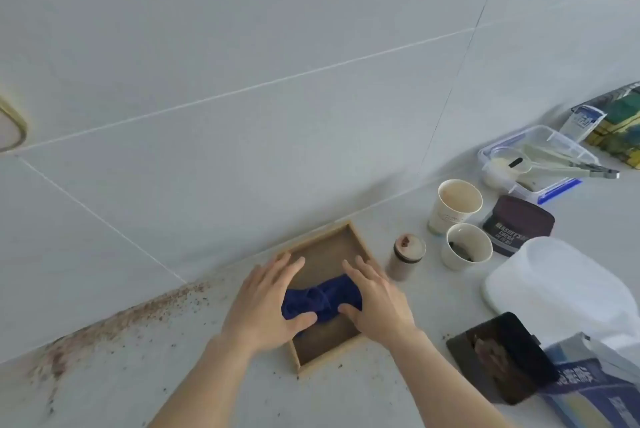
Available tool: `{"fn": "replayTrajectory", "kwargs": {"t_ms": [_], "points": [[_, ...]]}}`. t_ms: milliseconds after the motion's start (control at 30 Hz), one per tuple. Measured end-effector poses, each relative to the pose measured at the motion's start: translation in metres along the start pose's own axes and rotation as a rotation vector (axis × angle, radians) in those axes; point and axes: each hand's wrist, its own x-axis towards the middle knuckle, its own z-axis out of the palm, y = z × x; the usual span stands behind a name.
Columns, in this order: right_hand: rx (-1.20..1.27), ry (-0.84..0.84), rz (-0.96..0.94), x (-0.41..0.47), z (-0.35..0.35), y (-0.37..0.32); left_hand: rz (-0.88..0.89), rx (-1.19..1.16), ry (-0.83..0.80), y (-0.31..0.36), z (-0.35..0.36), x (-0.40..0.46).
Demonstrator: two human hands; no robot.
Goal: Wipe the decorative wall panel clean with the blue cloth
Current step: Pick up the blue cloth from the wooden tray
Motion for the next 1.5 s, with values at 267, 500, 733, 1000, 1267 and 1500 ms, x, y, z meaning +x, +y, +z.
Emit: {"fn": "replayTrajectory", "kwargs": {"t_ms": [267,500,733,1000,1267,1500], "points": [[-0.084,0.053,0.012,0.020,0.040,0.031,-0.074,0.128,0.021,-0.001,0.053,0.026],[-0.107,0.176,0.042,0.026,0.042,0.032,-0.143,0.180,0.125,0.003,0.060,0.027],[-0.112,0.193,0.004,0.022,0.018,0.021,-0.137,0.209,0.228,-0.005,0.023,0.021],[-0.179,0.324,-0.038,0.019,-0.033,-0.016,-0.138,0.255,0.331,-0.008,-0.039,0.001],[-0.218,0.424,-0.146,0.000,-0.076,-0.082,-0.149,0.222,0.529,-0.020,-0.106,-0.057],[-0.237,0.504,-0.256,-0.021,-0.099,-0.166,-0.186,0.239,0.608,-0.041,-0.172,-0.130]]}}
